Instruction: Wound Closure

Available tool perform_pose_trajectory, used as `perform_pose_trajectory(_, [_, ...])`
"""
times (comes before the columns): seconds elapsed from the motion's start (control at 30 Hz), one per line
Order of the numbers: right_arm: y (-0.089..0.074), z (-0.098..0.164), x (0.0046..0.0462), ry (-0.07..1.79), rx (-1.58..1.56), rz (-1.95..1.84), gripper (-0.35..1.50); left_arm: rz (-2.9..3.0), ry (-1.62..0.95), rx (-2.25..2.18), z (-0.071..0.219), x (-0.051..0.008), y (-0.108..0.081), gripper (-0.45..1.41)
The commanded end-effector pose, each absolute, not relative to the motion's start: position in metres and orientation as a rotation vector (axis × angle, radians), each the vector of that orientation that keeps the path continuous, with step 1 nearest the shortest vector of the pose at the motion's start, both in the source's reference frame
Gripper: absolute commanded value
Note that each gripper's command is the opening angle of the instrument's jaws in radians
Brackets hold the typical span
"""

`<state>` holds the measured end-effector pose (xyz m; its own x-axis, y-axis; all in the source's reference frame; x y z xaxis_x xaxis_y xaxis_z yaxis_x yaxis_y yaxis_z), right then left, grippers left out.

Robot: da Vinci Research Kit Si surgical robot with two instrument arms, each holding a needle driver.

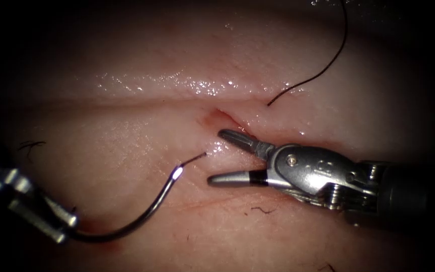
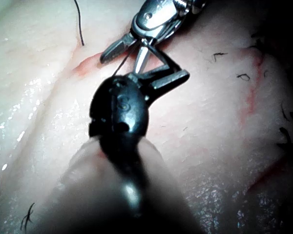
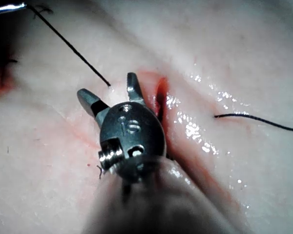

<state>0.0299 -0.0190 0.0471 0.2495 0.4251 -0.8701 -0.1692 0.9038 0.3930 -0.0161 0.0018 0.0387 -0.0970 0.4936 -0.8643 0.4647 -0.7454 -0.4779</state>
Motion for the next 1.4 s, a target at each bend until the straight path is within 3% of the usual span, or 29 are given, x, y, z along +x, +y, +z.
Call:
perform_pose_trajectory(0.03, [-0.0195,0.0481,0.0312,1.241,0.241,0.402,0.73,2.027,-1.108,-2.098,0.0391,-0.0167,0.0015,-0.45])
perform_pose_trajectory(0.23, [-0.0204,0.0497,0.0326,1.181,0.243,0.378,0.49,2.036,-1.077,-2.129,0.0382,-0.0171,0.0016,-0.45])
perform_pose_trajectory(0.4, [-0.0213,0.0509,0.0330,1.111,0.243,0.352,0.14,2.064,-1.016,-2.118,0.0382,-0.0173,0.0021,-0.45])
perform_pose_trajectory(0.67, [-0.0228,0.0549,0.0319,0.893,0.229,0.322,0.05,2.090,-0.926,-2.097,0.0380,-0.0170,0.0032,-0.45])
perform_pose_trajectory(0.93, [-0.0216,0.0554,0.0292,0.860,0.199,0.357,0.25,2.102,-0.906,-2.083,0.0381,-0.0169,0.0033,-0.45])
perform_pose_trajectory(1.17, [-0.0205,0.0533,0.0291,0.903,0.154,0.453,0.88,2.113,-0.891,-2.069,0.0383,-0.0168,0.0032,-0.45])
perform_pose_trajectory(1.4, [-0.0202,0.0507,0.0306,0.956,0.131,0.458,0.94,2.120,-0.880,-2.056,0.0384,-0.0169,0.0030,-0.45])
